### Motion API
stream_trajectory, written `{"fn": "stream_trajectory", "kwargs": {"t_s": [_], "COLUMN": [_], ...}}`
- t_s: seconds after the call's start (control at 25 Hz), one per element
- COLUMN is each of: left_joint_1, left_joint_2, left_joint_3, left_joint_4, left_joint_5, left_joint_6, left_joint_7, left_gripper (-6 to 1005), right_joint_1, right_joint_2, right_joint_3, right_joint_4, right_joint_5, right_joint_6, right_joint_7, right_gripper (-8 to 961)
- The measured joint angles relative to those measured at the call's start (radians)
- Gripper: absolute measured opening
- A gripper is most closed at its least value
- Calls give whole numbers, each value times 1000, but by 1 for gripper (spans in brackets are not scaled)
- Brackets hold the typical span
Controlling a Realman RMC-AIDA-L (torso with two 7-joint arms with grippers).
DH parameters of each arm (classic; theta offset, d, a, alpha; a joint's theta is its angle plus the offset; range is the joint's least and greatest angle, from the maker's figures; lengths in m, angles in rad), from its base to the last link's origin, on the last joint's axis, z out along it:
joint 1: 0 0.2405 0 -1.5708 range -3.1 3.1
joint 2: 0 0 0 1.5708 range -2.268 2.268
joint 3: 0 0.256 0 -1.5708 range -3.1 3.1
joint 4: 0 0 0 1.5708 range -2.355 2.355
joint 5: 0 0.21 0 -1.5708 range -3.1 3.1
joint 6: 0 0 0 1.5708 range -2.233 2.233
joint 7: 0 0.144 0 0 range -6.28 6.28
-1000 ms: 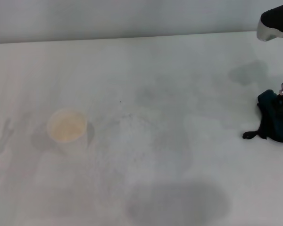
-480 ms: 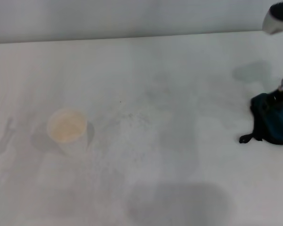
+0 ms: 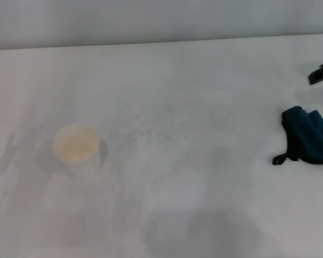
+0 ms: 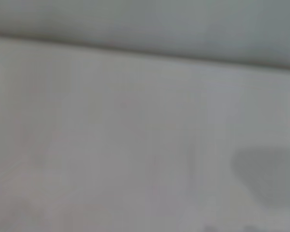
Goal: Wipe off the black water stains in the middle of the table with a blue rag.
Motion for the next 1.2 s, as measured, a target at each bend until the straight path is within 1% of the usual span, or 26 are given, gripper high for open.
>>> {"fn": "stream_trajectory", "kwargs": {"t_s": [0.08, 0.2, 0.32, 0.44, 0.56, 0.72, 0.8, 0.96, 1.04, 1.2], "left_joint_1": [-4, -9, -13, -14, -14, -11, -8, -7, -7, -7], "left_joint_2": [0, 0, 0, 0, 0, -1, -1, -2, -2, -3], "left_joint_3": [-1, -1, -1, 3, 1, -1, -1, -1, -1, -1], "left_joint_4": [0, 0, 0, 0, 0, 0, 0, 0, 0, 1], "left_joint_5": [1, 1, 0, 1, 0, -3, -4, -4, -5, -5], "left_joint_6": [-1, -1, -2, -2, -2, -2, -4, -17, -22, -31], "left_joint_7": [0, 0, 0, 0, 0, 0, 0, 0, 0, 0], "left_gripper": [892, 891, 891, 892, 892, 891, 891, 892, 892, 892], "right_joint_1": [-28, -80, -140, -193, -219, -230, -231, -234, -238, -245], "right_joint_2": [2, -2, -4, -1, -2, -1, -1, -1, -1, 0], "right_joint_3": [39, 89, 144, 184, 237, 338, 375, 422, 432, 434], "right_joint_4": [-3, -4, 11, 59, 160, 343, 427, 551, 629, 818], "right_joint_5": [54, 206, 424, 660, 863, 1110, 1201, 1315, 1407, 1611], "right_joint_6": [-68, -164, -220, -237, -243, -236, -231, -219, -185, -66], "right_joint_7": [-45, -118, -281, -493, -686, -978, -1111, -1319, -1455, -1795], "right_gripper": [383, 382, 381, 381, 380, 379, 379, 379, 379, 379]}}
